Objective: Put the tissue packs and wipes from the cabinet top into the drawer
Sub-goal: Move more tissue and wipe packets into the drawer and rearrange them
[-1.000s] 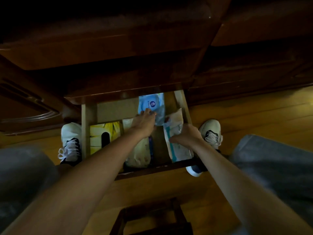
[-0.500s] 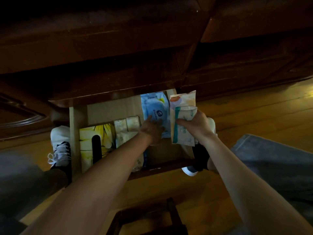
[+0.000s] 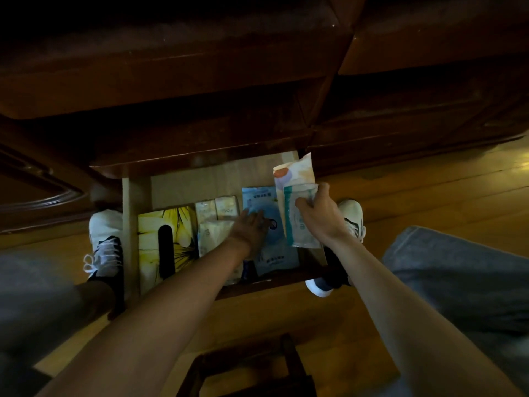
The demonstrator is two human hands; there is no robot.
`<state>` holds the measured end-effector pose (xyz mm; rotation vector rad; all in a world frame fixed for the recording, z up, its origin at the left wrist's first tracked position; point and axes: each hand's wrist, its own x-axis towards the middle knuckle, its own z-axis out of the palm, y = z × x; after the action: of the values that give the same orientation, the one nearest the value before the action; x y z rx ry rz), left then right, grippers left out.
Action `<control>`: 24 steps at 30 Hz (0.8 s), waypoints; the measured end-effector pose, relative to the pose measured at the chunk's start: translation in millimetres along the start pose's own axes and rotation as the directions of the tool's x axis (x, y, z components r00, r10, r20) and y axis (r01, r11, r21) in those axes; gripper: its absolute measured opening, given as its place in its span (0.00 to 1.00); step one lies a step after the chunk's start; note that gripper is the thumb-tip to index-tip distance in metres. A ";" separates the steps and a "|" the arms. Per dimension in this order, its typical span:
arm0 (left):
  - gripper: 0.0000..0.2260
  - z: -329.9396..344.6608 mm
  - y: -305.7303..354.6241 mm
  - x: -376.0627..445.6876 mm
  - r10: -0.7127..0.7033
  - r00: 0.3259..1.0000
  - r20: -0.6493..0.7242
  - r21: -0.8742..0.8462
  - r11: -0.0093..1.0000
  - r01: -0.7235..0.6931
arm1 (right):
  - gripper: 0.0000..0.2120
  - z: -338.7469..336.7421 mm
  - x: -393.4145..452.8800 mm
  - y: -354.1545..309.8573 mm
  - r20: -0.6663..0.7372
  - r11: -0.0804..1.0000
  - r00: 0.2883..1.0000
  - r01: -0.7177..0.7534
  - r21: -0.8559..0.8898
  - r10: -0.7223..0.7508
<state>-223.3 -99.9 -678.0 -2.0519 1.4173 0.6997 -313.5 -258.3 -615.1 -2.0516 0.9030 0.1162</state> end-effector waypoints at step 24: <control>0.16 24.2 -29.5 -67.3 -0.059 0.952 -0.300 -0.180 0.984 0.004 | 0.37 100.4 17.8 8.9 0.056 0.893 0.989 -0.098 -0.439 0.135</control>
<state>-219.0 -29.9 -645.2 -2.3997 1.5303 0.5273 -282.3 -196.3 -690.3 -2.3784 1.0151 0.5098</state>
